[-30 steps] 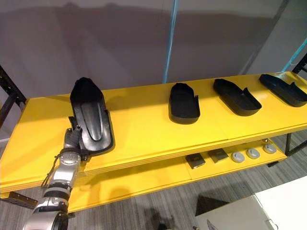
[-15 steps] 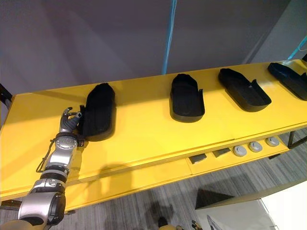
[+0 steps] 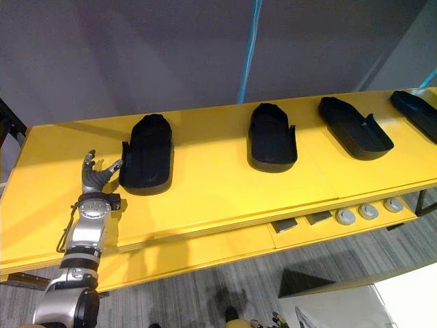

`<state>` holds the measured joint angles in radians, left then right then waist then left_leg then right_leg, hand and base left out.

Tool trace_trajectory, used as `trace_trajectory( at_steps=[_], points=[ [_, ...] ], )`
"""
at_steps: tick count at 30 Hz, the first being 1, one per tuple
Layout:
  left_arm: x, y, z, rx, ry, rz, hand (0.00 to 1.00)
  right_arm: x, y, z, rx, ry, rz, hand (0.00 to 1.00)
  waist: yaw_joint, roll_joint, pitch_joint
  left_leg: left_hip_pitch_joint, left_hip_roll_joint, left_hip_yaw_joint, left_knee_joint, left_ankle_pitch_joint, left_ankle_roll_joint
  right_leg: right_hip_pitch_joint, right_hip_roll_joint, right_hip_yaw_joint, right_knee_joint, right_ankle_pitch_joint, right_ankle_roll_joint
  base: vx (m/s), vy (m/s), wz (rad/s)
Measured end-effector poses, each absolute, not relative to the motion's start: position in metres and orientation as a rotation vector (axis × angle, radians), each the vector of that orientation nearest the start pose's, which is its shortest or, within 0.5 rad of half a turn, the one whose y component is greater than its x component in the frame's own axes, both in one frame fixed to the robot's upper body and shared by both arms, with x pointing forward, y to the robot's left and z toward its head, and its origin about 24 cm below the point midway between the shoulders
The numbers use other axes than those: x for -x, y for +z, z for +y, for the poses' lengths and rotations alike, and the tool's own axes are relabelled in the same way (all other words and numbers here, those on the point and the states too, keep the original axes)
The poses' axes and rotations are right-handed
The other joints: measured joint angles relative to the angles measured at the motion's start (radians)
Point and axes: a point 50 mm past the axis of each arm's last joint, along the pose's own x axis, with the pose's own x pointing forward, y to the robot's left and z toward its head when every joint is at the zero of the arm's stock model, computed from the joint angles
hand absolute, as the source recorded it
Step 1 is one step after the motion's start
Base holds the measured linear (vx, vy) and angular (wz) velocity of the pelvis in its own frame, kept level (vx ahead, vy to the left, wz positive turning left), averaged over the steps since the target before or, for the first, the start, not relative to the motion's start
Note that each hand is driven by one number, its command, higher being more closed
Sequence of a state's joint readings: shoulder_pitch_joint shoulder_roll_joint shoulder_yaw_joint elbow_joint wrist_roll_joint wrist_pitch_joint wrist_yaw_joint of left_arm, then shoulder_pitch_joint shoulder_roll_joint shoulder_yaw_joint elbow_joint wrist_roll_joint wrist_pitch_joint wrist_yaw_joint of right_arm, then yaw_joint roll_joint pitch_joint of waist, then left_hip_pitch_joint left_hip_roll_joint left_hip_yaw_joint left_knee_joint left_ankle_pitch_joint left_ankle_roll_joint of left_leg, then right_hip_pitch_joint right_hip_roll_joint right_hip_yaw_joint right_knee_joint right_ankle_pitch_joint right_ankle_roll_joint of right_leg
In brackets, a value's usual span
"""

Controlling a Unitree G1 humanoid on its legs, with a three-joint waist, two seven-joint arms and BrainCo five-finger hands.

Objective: Walk over and take plastic housings, then place them on the shelf

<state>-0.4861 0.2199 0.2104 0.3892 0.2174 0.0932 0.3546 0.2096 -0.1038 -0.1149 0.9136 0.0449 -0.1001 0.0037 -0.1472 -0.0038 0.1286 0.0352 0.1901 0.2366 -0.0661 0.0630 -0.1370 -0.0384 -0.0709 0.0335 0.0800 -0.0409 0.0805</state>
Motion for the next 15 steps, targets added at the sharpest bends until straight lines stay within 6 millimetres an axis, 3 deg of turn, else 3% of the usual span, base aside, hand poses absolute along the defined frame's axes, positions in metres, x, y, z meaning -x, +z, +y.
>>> trace_trajectory(
  at_steps=[5, 10, 11, 15],
  points=[
    [-0.319, 0.139, 0.224, -0.282, 0.572, -0.282, 0.00, -0.079, -0.152, -0.212, 0.005, -0.225, 1.001, 0.00, 0.012, 0.000, 0.000, -0.002, 0.000, -0.019, 0.013, -0.002, 0.002, 0.013, -0.002, -0.013, 0.000, -0.002, -0.001, 0.00, -0.002, 0.08],
    [-0.290, 0.150, 0.206, -0.275, 0.533, -0.434, 0.00, -0.078, -0.152, -0.214, 0.010, -0.227, 1.004, 0.00, 0.028, 0.004, 0.000, -0.006, 0.003, -0.025, 0.055, -0.024, 0.003, 0.024, -0.004, -0.008, 0.019, -0.027, 0.007, -0.06, -0.004, 0.04],
    [-0.284, 0.151, 0.200, -0.277, 0.510, -0.460, 1.00, -0.077, -0.152, -0.215, 0.011, -0.228, 1.007, 0.00, 0.033, 0.006, -0.001, -0.007, 0.003, -0.024, 0.060, -0.028, 0.003, 0.024, -0.005, -0.005, 0.019, -0.034, 0.015, -0.07, 0.008, -0.04],
    [-0.266, 0.149, 0.170, -0.257, 0.354, -0.529, 1.00, -0.072, -0.153, -0.217, 0.016, -0.231, 1.023, 0.00, 0.052, 0.016, -0.008, -0.012, -0.001, -0.022, 0.063, -0.038, 0.010, 0.021, -0.007, 0.007, 0.018, -0.036, 0.017, -0.02, 0.008, -0.02]
  ],
)
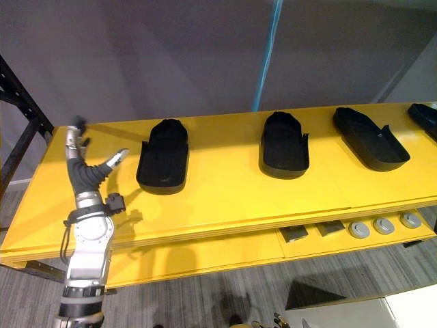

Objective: Walk over and take plastic housings, then place them on the shelf

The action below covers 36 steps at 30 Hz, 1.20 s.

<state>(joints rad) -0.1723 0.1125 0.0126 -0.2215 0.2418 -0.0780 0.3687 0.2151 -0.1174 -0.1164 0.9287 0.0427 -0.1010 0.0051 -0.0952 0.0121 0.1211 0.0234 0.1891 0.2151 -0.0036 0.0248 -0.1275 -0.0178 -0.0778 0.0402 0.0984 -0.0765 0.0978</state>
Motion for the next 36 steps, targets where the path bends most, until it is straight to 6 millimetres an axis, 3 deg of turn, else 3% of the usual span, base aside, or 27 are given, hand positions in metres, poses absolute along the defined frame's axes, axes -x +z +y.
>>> trace_trajectory(
  at_steps=[3, 8, 12, 14, 19, 26, 36],
  points=[
    [-0.261, 0.142, 0.156, -0.243, 0.275, -0.526, 1.00, -0.071, -0.154, -0.218, 0.020, -0.232, 1.028, 0.00, 0.000, 0.007, -0.005, 0.000, 0.000, 0.000, 0.001, 0.001, -0.002, -0.001, 0.000, 0.000, 0.000, 0.001, 0.003, 0.03, 0.004, 0.00],
    [-0.250, 0.127, 0.113, -0.236, 0.016, -0.502, 1.00, -0.073, -0.153, -0.219, 0.038, -0.225, 1.026, 0.00, 0.000, 0.018, -0.013, -0.002, 0.001, 0.003, 0.009, -0.007, -0.003, -0.001, 0.001, 0.005, 0.001, 0.004, -0.002, 0.06, 0.008, -0.01],
    [-0.249, 0.113, 0.101, -0.277, -0.088, -0.451, 1.00, -0.075, -0.153, -0.218, 0.049, -0.214, 1.023, 0.00, -0.001, 0.021, -0.017, 0.002, 0.001, 0.007, 0.010, -0.009, -0.005, 0.000, 0.001, 0.007, 0.006, 0.004, -0.003, 0.01, 0.002, -0.01],
    [-0.250, 0.096, 0.097, -0.316, -0.128, -0.384, 1.00, -0.076, -0.153, -0.217, 0.063, -0.195, 1.024, 0.00, -0.001, 0.020, -0.020, 0.005, 0.001, 0.010, 0.009, -0.009, -0.005, -0.001, 0.001, 0.007, 0.010, 0.004, -0.004, -0.04, 0.010, -0.03],
    [-0.248, 0.062, 0.098, -0.405, -0.176, -0.249, 1.00, -0.075, -0.153, -0.219, 0.077, -0.191, 1.028, 0.00, -0.003, 0.020, -0.051, 0.003, 0.001, 0.017, 0.007, -0.009, -0.005, -0.014, 0.001, 0.011, 0.016, 0.004, -0.006, -0.05, 0.009, -0.05],
    [-0.250, 0.037, 0.105, -0.483, -0.158, -0.132, 1.00, -0.075, -0.153, -0.218, 0.077, -0.193, 1.027, 0.00, -0.006, 0.016, -0.058, 0.006, 0.001, 0.023, -0.012, -0.001, -0.004, -0.018, 0.002, 0.012, 0.004, 0.011, -0.011, -0.01, 0.001, -0.01],
    [-0.259, 0.023, 0.123, -0.506, -0.070, -0.035, 1.00, -0.076, -0.153, -0.216, 0.069, -0.193, 1.026, 0.00, -0.014, 0.006, -0.060, 0.031, 0.000, 0.030, -0.045, 0.007, -0.007, 0.006, 0.003, 0.010, -0.028, 0.023, -0.009, 0.03, 0.005, -0.01]
  ],
)
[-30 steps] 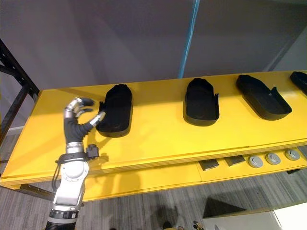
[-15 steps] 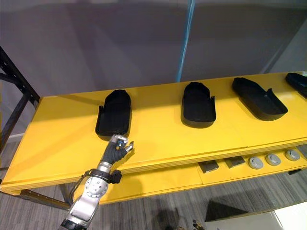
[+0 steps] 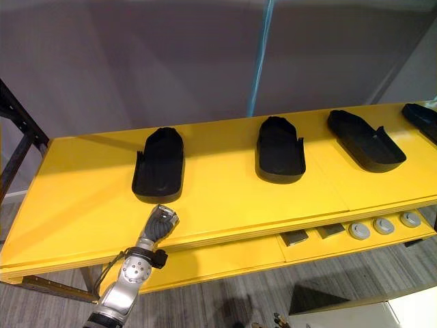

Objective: Walk over and take plastic housings, then place them on the shelf

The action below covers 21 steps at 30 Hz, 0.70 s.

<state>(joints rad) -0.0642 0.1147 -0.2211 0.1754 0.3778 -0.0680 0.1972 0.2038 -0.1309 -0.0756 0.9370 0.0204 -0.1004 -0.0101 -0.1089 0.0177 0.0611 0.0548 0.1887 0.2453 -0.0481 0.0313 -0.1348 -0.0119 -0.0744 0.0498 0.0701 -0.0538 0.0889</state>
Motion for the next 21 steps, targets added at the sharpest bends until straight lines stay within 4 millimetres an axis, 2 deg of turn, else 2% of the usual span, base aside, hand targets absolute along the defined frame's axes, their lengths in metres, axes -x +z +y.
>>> trace_trajectory(
  at_steps=[6, 17, 21],
  points=[
    [-0.271, 0.025, 0.126, -0.533, -0.041, -0.033, 1.00, -0.078, -0.153, -0.213, 0.062, -0.192, 1.020, 0.00, -0.019, -0.011, 0.003, -0.011, -0.007, 0.002, 0.000, 0.004, 0.003, -0.004, -0.007, -0.001, -0.027, 0.018, 0.001, -0.04, 0.010, -0.02],
    [-0.286, 0.036, 0.126, -0.557, -0.019, -0.067, 1.00, -0.080, -0.153, -0.211, 0.060, -0.194, 1.016, 0.00, -0.022, -0.019, 0.009, 0.001, -0.009, 0.028, -0.024, 0.006, 0.001, -0.004, -0.005, 0.019, -0.047, 0.024, 0.004, 0.02, 0.002, -0.04],
    [-0.291, 0.038, 0.125, -0.563, -0.012, -0.071, 1.00, -0.081, -0.153, -0.210, 0.054, -0.193, 1.012, 0.00, -0.032, -0.025, 0.012, 0.006, -0.010, 0.030, -0.027, 0.006, 0.001, 0.001, -0.006, 0.019, -0.050, 0.024, 0.004, 0.01, 0.000, -0.03]
  ],
)
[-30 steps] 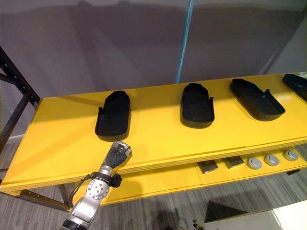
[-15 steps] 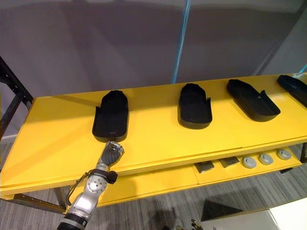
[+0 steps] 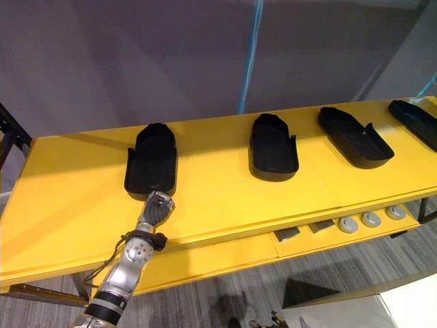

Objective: Walk over and take plastic housings, then place them on the shelf

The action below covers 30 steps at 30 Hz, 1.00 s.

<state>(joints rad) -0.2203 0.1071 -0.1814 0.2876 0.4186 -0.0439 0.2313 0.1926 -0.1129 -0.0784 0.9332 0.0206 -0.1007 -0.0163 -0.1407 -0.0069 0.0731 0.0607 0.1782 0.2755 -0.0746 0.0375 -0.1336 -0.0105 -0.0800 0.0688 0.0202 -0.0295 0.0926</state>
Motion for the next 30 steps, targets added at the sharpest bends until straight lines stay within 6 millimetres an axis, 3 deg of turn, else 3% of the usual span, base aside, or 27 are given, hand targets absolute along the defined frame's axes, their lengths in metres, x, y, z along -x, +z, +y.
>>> trace_trajectory(
  at_steps=[13, 17, 21, 24, 26, 30],
  points=[
    [-0.292, 0.036, 0.125, -0.562, -0.011, -0.063, 1.00, -0.082, -0.153, -0.209, 0.053, -0.192, 1.010, 0.00, -0.004, -0.001, 0.001, 0.003, 0.000, 0.001, 0.000, 0.000, 0.000, 0.001, -0.001, 0.000, 0.000, 0.003, 0.000, -0.01, 0.000, 0.00],
    [-0.284, 0.042, 0.124, -0.498, -0.001, -0.088, 1.00, -0.082, -0.153, -0.209, 0.053, -0.192, 1.009, 0.00, -0.004, -0.004, 0.004, 0.003, 0.000, 0.000, 0.000, 0.000, 0.000, 0.003, -0.001, -0.002, -0.002, 0.003, 0.000, 0.00, -0.001, 0.01],
    [-0.272, 0.063, 0.126, -0.431, 0.017, -0.180, 1.00, -0.082, -0.153, -0.209, 0.053, -0.193, 1.012, 0.00, 0.000, -0.003, 0.005, 0.002, -0.002, -0.016, 0.004, 0.000, 0.000, 0.013, -0.005, -0.020, -0.003, 0.003, 0.000, 0.00, -0.003, 0.12],
    [-0.261, 0.099, 0.134, -0.375, 0.066, -0.345, 1.00, -0.079, -0.154, -0.210, 0.055, -0.194, 1.021, 0.00, 0.021, -0.002, 0.008, -0.004, -0.004, -0.038, 0.018, -0.001, 0.002, 0.027, -0.009, -0.030, 0.000, -0.003, 0.005, -0.02, -0.002, 0.20],
    [-0.252, 0.126, 0.150, -0.351, 0.144, -0.471, 1.00, -0.076, -0.156, -0.212, 0.063, -0.193, 1.038, 0.00, 0.039, 0.001, 0.011, -0.004, -0.004, -0.058, 0.039, -0.010, 0.005, 0.043, -0.011, -0.041, 0.011, -0.015, 0.008, -0.04, -0.003, 0.22],
    [-0.233, 0.146, 0.185, -0.336, 0.305, -0.567, 1.00, -0.073, -0.156, -0.214, 0.073, -0.187, 1.052, 0.00, 0.058, 0.009, 0.012, -0.007, -0.005, -0.085, 0.055, -0.017, 0.008, 0.048, -0.013, -0.061, 0.054, -0.053, 0.013, -0.06, -0.019, 0.20]
  ],
)
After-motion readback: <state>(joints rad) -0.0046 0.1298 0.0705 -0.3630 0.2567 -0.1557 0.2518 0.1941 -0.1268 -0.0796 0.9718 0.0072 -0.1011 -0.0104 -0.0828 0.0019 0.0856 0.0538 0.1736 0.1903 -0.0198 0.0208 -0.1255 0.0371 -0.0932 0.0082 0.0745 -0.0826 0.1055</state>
